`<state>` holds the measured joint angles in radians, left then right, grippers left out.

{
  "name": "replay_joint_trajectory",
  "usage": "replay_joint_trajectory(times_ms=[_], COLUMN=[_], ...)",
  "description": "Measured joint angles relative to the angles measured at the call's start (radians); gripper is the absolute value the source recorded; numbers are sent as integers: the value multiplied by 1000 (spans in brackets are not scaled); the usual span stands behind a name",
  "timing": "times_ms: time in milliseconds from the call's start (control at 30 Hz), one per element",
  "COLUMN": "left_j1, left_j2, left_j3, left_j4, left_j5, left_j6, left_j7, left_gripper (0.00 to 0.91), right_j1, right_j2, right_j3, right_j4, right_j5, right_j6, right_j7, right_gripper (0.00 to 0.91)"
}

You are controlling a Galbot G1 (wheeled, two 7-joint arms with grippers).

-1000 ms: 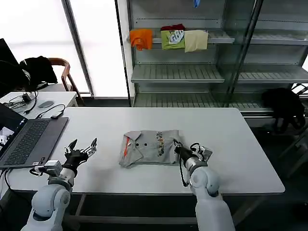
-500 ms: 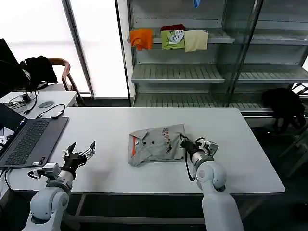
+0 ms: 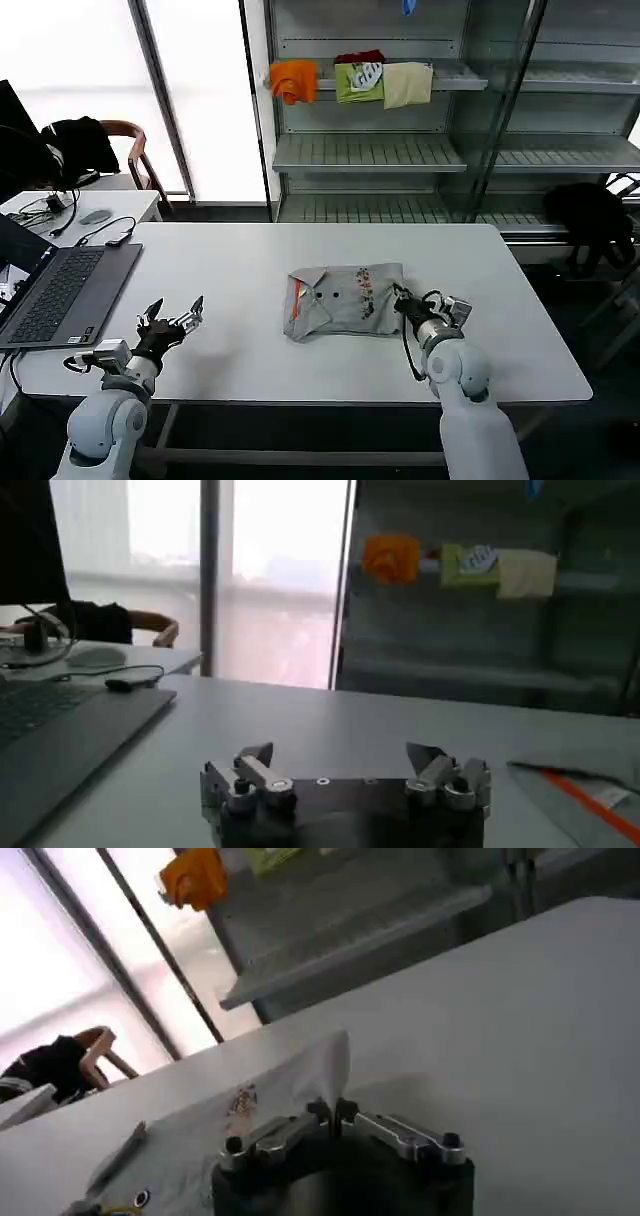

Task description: Fold and organize the clothes.

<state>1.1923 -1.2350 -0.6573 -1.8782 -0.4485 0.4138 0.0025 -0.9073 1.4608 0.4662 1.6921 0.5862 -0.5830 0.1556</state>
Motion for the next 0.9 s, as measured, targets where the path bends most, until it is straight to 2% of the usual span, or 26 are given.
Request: replay_joint_trajectory(times_ms=[600, 633, 900], left_j1=[10, 11, 21], left_j2=[-3, -3, -2], left_j3=[3, 3, -2], left_j4=[1, 1, 1], left_j5=[-1, -1, -2], left_j6=[1, 1, -2], left_j7=[-1, -1, -1], left_gripper=[907, 907, 907], right_j1=[-2, -1, -5], right_j2=[-35, -35, -33], right_j3=[17, 17, 18], right_j4=[-10, -11, -18], right_j5=[-2, -3, -19], right_j6=[1, 1, 2], right_j7=[-6, -6, -18], right_gripper=[0, 907, 907])
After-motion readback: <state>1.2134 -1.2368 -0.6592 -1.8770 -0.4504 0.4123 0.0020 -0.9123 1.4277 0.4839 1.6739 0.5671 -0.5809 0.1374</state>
